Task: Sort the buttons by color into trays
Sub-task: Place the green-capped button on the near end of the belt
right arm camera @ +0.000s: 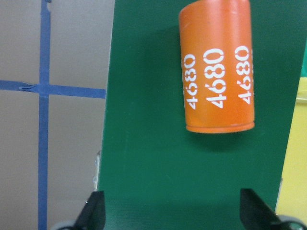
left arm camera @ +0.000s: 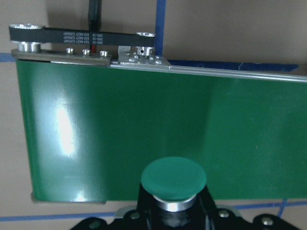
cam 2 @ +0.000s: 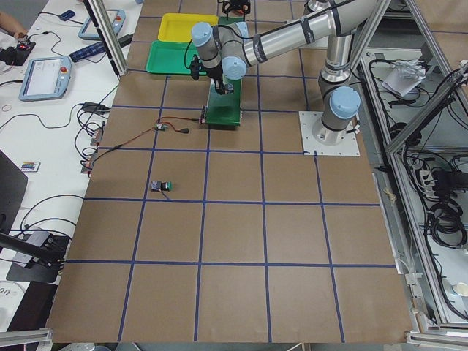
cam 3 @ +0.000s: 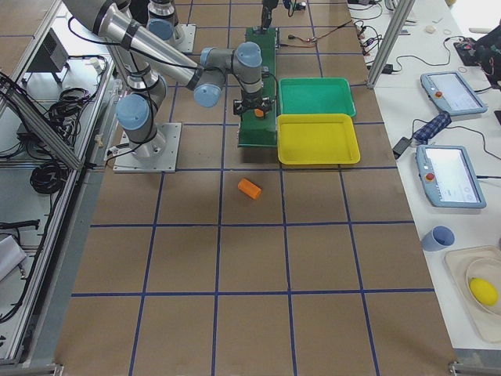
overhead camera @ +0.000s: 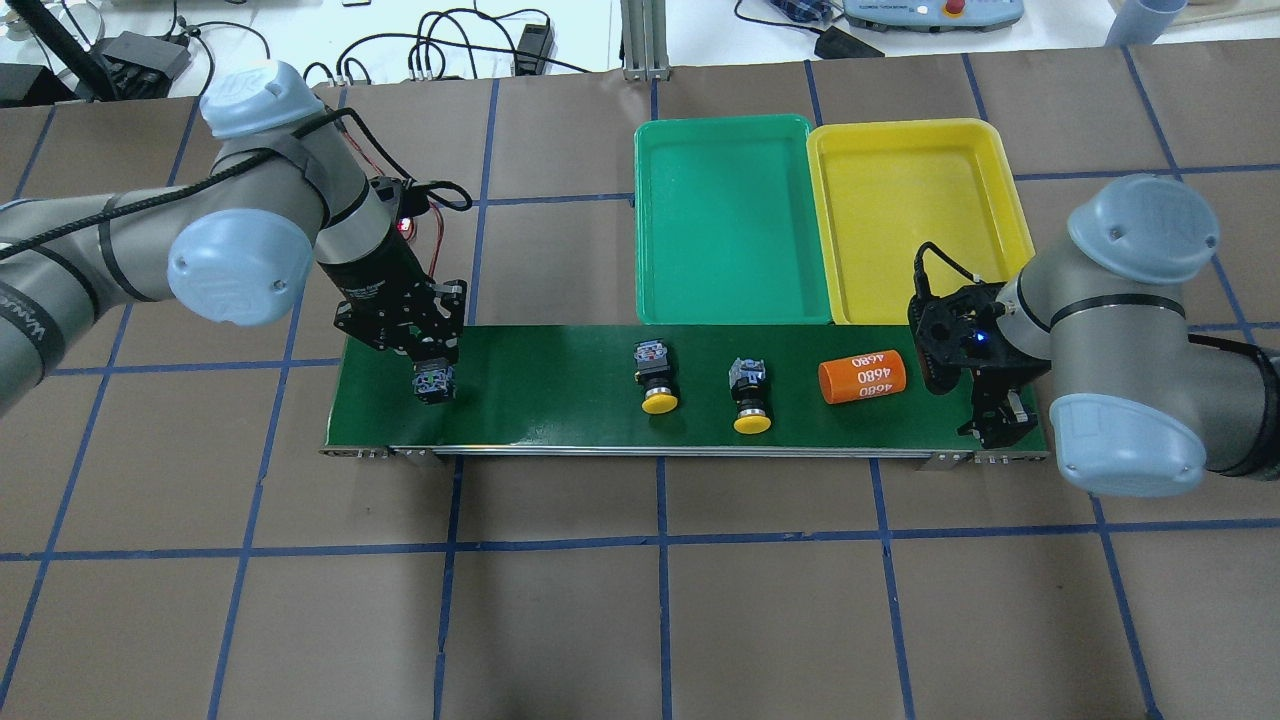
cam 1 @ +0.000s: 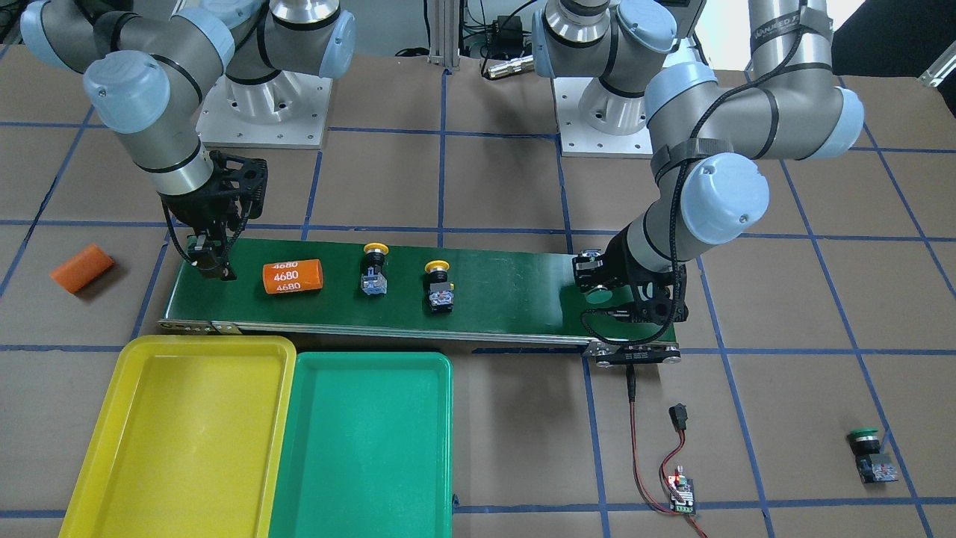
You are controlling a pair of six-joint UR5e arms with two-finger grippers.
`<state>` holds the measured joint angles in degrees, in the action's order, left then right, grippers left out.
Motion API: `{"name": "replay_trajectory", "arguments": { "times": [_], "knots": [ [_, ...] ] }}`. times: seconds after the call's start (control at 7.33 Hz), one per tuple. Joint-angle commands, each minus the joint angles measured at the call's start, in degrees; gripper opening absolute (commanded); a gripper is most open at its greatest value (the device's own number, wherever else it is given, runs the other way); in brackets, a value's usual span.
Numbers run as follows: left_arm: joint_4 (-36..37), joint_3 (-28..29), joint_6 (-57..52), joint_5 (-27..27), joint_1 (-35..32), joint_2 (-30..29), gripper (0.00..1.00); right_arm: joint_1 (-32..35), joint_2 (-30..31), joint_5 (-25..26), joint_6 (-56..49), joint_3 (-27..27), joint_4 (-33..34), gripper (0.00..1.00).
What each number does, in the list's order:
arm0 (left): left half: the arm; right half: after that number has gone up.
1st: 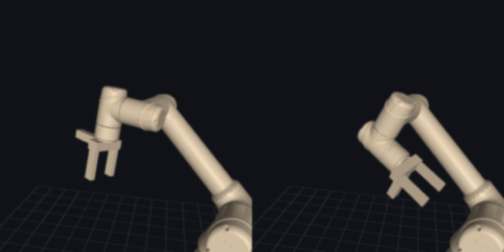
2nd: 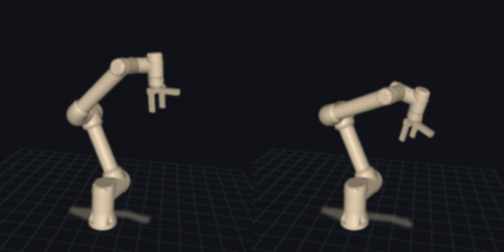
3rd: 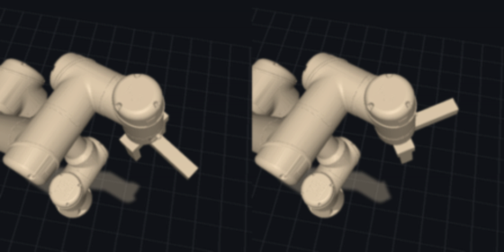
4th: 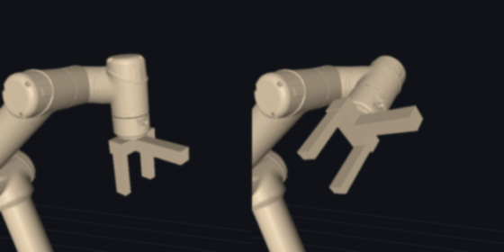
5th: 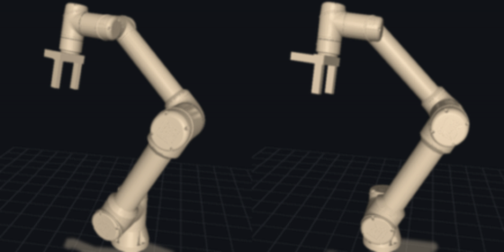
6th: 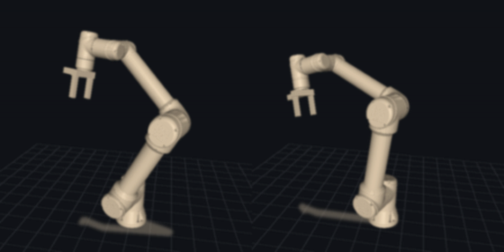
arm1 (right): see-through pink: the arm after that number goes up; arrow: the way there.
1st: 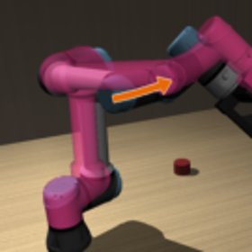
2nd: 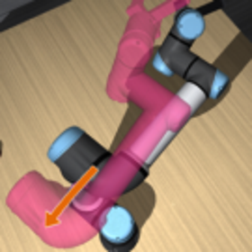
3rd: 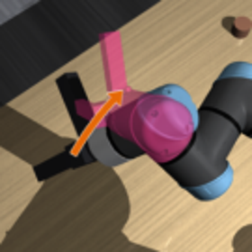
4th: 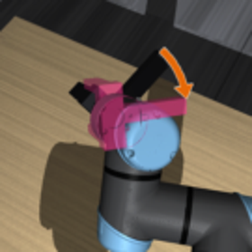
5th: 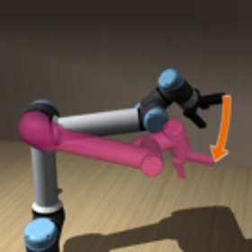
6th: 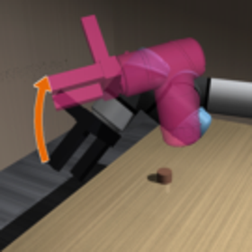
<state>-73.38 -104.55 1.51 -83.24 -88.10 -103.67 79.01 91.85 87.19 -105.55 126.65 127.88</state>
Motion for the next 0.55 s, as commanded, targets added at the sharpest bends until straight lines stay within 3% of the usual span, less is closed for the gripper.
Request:
{"name": "replay_trajectory", "arguments": {
  "times": [0.0,0.14,0.27,0.41],
  "knots": [
    [3.68,-1.53,1.75,-0.51,-4.00,-0.14,0.00,0.00,0.00,0.00,0.00,0.00,0.00,1.00],
    [3.77,-1.45,1.92,-0.60,-4.10,-1.00,0.18,0.00,0.00,0.00,0.00,0.00,0.00,1.00],
    [4.55,-1.53,2.27,-0.52,-4.36,-1.70,0.82,0.00,0.00,0.00,0.00,0.00,0.00,1.00],
    [5.00,-1.71,2.10,-0.43,-4.45,-1.36,1.00,0.00,-0.09,0.09,0.00,0.00,0.00,1.00]
  ]
}}
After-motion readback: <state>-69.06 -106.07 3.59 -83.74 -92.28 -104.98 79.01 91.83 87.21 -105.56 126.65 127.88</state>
